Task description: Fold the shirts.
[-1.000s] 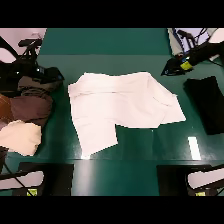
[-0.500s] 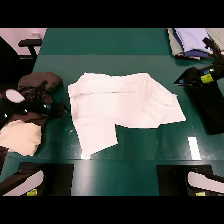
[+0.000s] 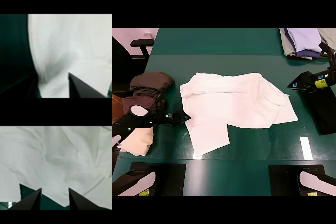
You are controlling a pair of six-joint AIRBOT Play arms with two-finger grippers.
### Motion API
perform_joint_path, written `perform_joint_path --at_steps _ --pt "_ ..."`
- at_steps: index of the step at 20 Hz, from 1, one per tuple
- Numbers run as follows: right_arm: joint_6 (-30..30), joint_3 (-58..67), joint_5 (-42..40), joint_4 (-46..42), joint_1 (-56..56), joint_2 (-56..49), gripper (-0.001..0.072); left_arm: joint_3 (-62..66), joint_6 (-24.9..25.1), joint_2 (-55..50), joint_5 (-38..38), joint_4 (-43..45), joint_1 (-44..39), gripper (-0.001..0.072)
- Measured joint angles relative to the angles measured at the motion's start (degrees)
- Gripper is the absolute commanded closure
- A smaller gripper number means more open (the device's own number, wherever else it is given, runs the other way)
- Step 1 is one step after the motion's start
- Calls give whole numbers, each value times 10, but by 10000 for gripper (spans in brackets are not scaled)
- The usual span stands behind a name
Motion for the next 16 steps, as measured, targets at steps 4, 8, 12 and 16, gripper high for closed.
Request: perform_joint_path --at_steps 4,8,12,16 --pt "-5 -5 18 -4 -22 2 325 9 -7 1 14 2 -30 683" --pt "-8 -79 28 -31 -100 28 214 61 -9 2 -21 14 -30 683" --pt "-10 -209 -7 -52 -215 52 257 113 -9 2 -43 23 -29 683" --pt "-11 -311 -66 -51 -281 58 333 136 -10 2 -51 16 -29 683"
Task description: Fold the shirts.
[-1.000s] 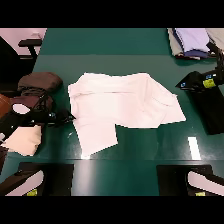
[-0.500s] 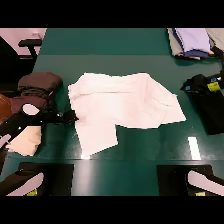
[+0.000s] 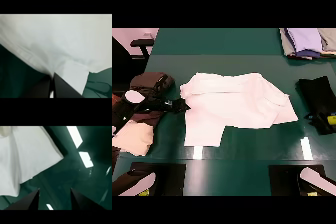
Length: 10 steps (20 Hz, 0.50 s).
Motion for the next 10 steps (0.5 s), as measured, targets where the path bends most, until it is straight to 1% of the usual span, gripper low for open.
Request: perform_joint_path --at_steps 3,7,8,9,10 --pt "-9 -42 -48 26 -6 -13 335 5 0 0 -2 -4 0 683" --pt "-14 -60 -88 67 32 -57 335 8 0 0 -5 -7 0 683" --pt "-15 -62 -99 80 43 -65 353 8 0 0 -5 -7 0 683" --pt "-16 -63 -118 87 57 -73 421 8 0 0 -5 -7 0 683" --pt "-16 -63 -138 100 70 -80 460 8 0 0 -5 -8 0 683"
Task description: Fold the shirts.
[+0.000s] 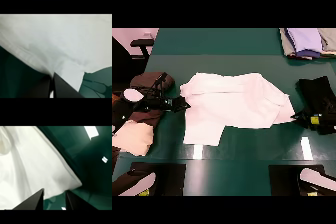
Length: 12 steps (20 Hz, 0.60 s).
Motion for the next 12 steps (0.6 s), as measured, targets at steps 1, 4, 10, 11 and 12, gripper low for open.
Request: perform_joint_path --at_steps 1,4,10,11,12 --pt "-1 1 -17 4 12 -4 539 0 0 0 0 0 0 684" --pt "-2 19 -61 5 47 -13 694 4 0 0 -2 0 0 684" --pt "-10 146 -6 -35 95 43 694 117 -9 35 -49 37 0 685" --pt "-10 180 -4 -40 97 68 694 155 -11 50 -58 49 0 684" --pt "-12 213 3 -41 98 93 694 193 -13 66 -65 57 0 684"
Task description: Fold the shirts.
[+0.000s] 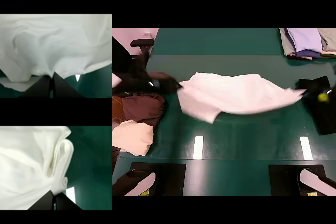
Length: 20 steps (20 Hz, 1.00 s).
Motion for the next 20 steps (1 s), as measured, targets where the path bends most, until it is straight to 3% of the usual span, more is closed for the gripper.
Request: perform_joint_path --at_steps 6,12,16,20 --pt "-2 243 34 -12 -24 151 694 306 -22 75 -30 35 0 685" --pt "0 446 71 -13 -92 230 696 569 -82 90 -56 74 0 686" --pt "30 540 136 -12 -120 193 696 606 -121 88 -79 159 0 684" --pt "58 531 199 -17 -100 122 697 481 -134 77 -108 216 0 683"
